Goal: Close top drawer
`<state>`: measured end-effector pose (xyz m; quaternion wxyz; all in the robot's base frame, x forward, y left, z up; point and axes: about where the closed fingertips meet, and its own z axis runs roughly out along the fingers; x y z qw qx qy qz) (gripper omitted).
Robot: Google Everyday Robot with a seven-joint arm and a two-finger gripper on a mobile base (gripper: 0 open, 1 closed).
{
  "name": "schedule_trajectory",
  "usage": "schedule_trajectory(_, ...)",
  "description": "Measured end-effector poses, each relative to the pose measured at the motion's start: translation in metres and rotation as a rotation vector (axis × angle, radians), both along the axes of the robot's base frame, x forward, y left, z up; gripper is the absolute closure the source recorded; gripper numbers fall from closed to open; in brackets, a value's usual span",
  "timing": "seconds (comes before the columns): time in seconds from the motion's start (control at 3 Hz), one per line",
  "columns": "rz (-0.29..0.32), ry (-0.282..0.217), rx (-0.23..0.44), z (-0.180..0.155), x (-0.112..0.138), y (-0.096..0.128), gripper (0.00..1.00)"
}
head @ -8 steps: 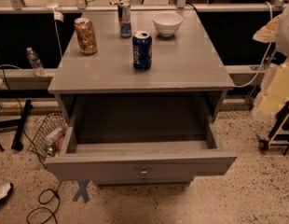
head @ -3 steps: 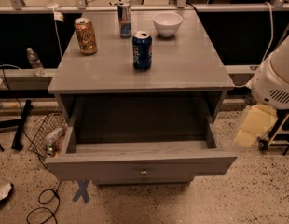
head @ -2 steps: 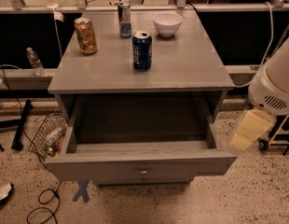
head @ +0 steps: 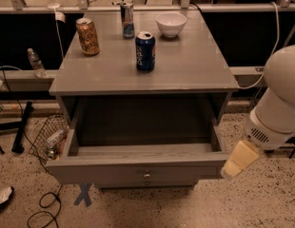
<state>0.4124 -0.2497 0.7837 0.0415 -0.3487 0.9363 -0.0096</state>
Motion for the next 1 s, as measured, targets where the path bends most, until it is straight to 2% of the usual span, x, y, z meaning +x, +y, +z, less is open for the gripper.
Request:
schedule_trajectory(0.33,-0.158,0.062,0.012,-0.031,-0.007,-0.002,0.0)
schedule_trajectory(0.67,-0.295,0.095,0.006,-0.062,-0.007,0.012,0.0)
schedule_trajectory(1.0,-0.342,0.108,0.013,-0.079,-0.005,0.025,0.0)
